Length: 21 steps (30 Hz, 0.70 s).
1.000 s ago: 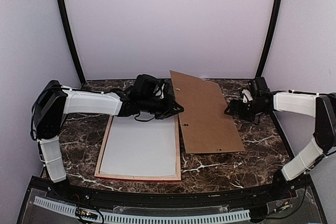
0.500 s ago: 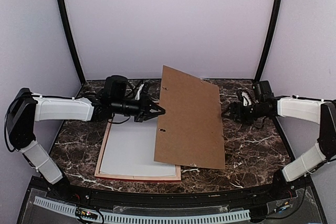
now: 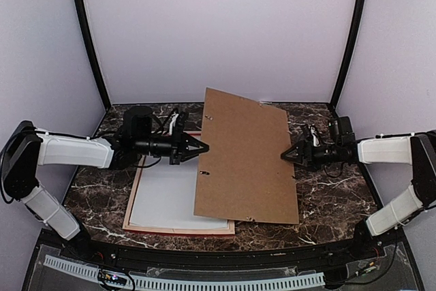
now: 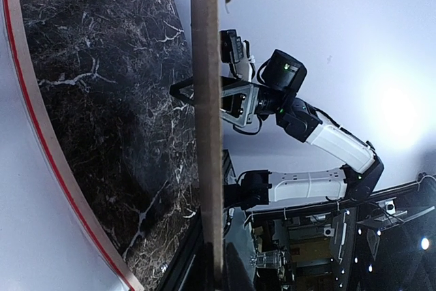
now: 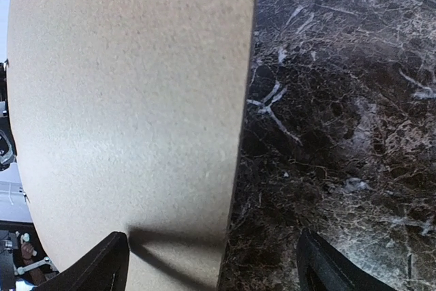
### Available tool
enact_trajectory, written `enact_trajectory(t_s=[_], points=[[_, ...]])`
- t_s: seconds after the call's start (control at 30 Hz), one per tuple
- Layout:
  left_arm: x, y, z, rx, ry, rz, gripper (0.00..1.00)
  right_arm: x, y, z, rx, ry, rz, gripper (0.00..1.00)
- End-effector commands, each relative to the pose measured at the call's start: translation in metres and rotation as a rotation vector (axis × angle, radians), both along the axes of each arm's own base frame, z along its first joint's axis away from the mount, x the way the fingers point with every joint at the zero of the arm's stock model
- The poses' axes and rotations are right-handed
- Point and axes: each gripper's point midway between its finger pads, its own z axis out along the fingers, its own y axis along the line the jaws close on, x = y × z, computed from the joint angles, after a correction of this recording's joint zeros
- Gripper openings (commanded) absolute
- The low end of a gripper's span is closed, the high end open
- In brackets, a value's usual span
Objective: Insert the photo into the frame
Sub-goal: Pass from the left arm to the right
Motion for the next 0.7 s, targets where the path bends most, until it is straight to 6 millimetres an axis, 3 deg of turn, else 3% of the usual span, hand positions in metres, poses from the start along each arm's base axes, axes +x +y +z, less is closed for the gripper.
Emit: enact_trajectory(t_s=[0.0,0.13,0.3,0.43,0.67], points=[[-0.006,0.005,0.057,-0.156,-0.138,-0.017,0.0,0.0,0.012,0.014,0.105,-0.043,0.049,0.84],[-0.007,0.008,0.053,-0.155,-0.126,-0.007,0.0,-0.002,0.017,0.023,0.157,-0.063,0.075,0.77],[-0.009,0.014,0.044,-0.158,-0.104,0.006,0.0,-0.005,0.021,0.03,0.202,-0.072,0.103,0.62],[-0.007,0.021,0.035,-0.148,-0.086,0.027,0.0,-0.008,0.022,0.031,0.218,-0.074,0.115,0.5],[-0.006,0.03,0.017,-0.124,-0.044,0.059,0.0,-0.011,0.025,0.034,0.253,-0.075,0.137,0.37]])
